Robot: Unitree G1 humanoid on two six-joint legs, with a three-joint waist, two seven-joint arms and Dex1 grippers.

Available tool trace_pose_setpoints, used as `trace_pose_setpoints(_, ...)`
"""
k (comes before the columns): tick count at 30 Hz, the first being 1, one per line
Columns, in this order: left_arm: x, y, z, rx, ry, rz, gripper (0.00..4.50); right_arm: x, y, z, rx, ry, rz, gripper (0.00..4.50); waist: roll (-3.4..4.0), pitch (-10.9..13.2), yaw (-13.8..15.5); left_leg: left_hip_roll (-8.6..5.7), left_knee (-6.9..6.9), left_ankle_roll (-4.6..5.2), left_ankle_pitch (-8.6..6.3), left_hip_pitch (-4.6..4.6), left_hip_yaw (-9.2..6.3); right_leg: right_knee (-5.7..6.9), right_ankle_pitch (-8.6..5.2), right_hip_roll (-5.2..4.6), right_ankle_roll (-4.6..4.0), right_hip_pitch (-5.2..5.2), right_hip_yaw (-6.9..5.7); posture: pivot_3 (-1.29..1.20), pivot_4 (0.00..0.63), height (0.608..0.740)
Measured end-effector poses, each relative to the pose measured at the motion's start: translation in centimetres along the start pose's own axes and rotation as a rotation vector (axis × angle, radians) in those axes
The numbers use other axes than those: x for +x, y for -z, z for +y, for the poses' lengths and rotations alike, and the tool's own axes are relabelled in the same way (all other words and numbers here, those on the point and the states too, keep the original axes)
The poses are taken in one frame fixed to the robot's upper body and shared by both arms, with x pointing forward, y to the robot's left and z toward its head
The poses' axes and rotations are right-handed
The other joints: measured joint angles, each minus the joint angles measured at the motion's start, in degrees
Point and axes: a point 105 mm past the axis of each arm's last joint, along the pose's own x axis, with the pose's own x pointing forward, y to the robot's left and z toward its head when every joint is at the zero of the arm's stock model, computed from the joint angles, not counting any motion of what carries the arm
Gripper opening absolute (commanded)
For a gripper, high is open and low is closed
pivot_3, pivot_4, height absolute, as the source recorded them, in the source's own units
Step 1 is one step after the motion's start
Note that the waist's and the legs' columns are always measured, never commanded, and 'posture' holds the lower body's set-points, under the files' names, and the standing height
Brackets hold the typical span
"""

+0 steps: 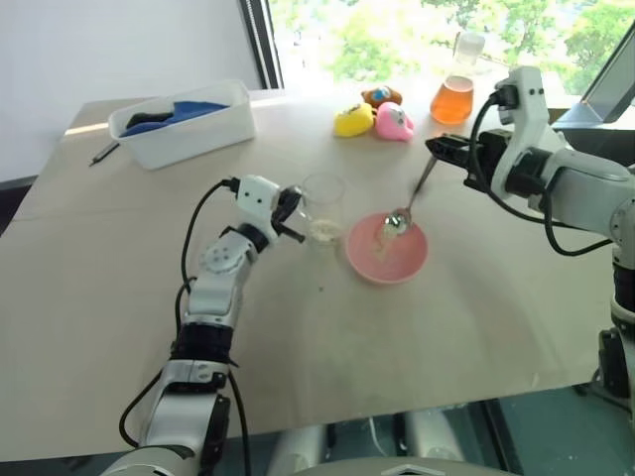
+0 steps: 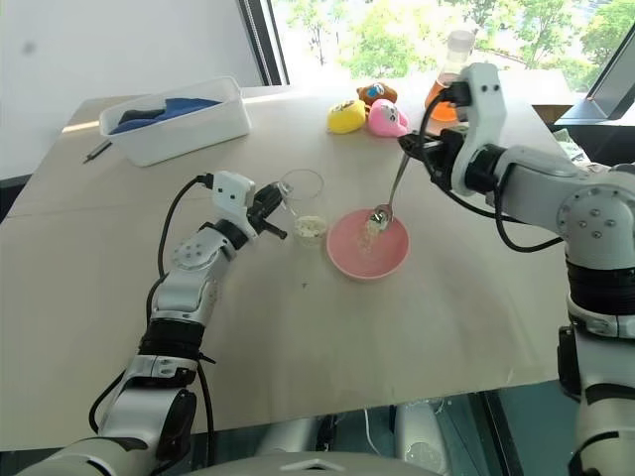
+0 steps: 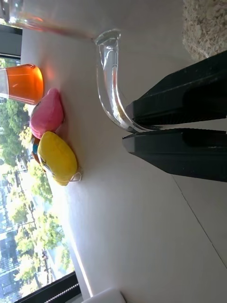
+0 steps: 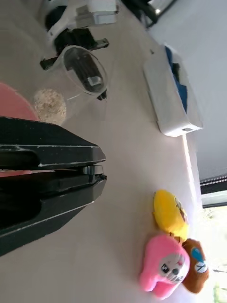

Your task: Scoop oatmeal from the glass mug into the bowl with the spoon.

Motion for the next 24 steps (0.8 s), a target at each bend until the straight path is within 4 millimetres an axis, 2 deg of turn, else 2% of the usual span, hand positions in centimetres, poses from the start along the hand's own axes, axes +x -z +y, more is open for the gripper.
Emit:
trace_pose_setpoints(6, -0.1, 0.0, 0.0, -0.001, -0.001, 0.0, 0.02, 0.0, 0.6, 2.4, -0.256, -0.12, 0.051, 0.0, -0.01, 0.0, 0.1, -0.01, 0.0, -0.01, 0.0, 0.0, -0.08, -0.04, 0.0, -0.03, 0.0, 0.03, -0.06, 0.0, 0.15, 0.74)
trace_pose_setpoints(13, -0.1, 0.0, 0.0, -0.001, -0.002, 0.001, 0.02, 0.1, 0.5, 3.3, -0.346, -0.178, 0.043, 0.0, -0.02, 0.0, 0.1, -0.01, 0.0, -0.02, 0.0, 0.0, -0.11, -0.04, 0.0, -0.06, 0.0, 0.03, -0.07, 0.0, 0.15, 0.74)
trace_pose_setpoints(16, -0.1, 0.1, 0.0, -0.001, -0.001, 0.002, 0.02, 0.6, 0.0, 2.6, -0.168, -0.163, -0.032, 0.0, -0.04, 0.0, 0.1, -0.01, 0.02, -0.03, 0.01, 0.03, -0.18, -0.03, 0.01, -0.08, 0.0, 0.12, -0.12, 0.0, 0.15, 0.74)
trace_pose_setpoints(21, -0.2, 0.1, 0.0, -0.001, -0.002, 0.004, 0.02, 1.2, -1.6, -1.8, 0.304, -0.043, -0.173, 0.0, -0.02, 0.0, 0.2, -0.08, 0.0, -0.04, 0.01, 0.03, -0.21, -0.03, 0.01, -0.13, 0.0, 0.11, -0.12, 0.0, 0.15, 0.74)
trace_pose_setpoints(24, -0.4, 0.1, 0.2, 0.003, -0.008, 0.003, 0.02, 1.5, -3.8, -1.8, 0.476, -0.074, -0.269, 0.0, -0.01, 0.0, -0.2, -0.07, -0.05, -0.05, 0.02, 0.03, -0.23, -0.01, 0.01, -0.11, 0.0, 0.06, -0.11, 0.0, 0.15, 0.74)
